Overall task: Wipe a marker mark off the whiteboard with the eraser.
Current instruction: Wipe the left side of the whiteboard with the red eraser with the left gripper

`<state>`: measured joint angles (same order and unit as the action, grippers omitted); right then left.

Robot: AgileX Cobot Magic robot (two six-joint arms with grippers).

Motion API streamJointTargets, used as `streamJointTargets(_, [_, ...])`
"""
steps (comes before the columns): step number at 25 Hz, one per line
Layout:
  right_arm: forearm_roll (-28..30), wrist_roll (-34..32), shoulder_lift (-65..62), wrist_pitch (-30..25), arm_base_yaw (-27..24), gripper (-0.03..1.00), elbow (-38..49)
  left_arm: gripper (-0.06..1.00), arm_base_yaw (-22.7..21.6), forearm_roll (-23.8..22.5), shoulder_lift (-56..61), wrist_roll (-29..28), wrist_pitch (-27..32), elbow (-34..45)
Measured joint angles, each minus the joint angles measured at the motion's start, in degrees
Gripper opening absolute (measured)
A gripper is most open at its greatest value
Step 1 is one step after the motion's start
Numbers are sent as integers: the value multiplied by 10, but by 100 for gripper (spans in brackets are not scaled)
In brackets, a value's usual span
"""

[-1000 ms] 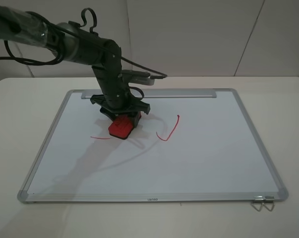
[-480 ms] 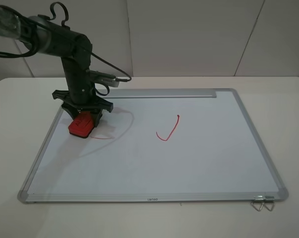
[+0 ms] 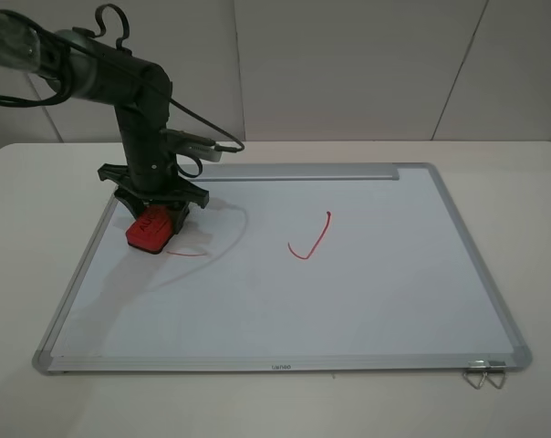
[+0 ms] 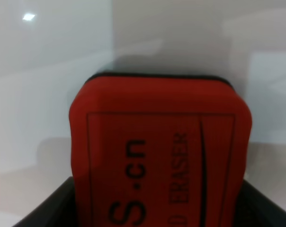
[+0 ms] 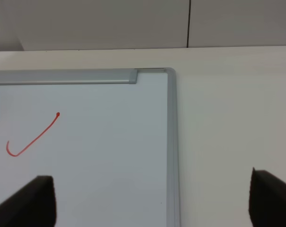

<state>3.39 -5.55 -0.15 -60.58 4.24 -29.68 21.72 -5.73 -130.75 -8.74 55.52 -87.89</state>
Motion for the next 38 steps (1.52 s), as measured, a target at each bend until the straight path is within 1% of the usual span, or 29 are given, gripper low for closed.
streamJointTargets(2, [0,0,0,0,0,72,0,57,15,33,0,14,-19,0])
streamJointTargets(5, [0,0,0,0,0,72,0,57,38,61,-1,29,-33,1])
streamJointTargets(14, [0,0,0,0,0,72,0,57,105,86,-1,38,-63,1])
streamJointTargets(18, [0,0,0,0,0,72,0,57,121,105,-1,40,-62,1])
streamJointTargets(22, [0,0,0,0,0,72,0,57,123,102,0,44,-59,5])
streamJointTargets(25, [0,0,0,0,0,72,0,57,123,95,9,48,-83,33])
streamJointTargets(28, [0,0,0,0,0,72,0,57,120,93,25,51,-117,70])
streamJointTargets(32, [0,0,0,0,0,72,0,57,103,93,53,53,-167,135])
streamJointTargets(36, [0,0,0,0,0,72,0,57,73,92,86,55,-231,204])
streamJointTargets(38, [0,0,0,0,0,72,0,57,57,90,101,57,-275,239])
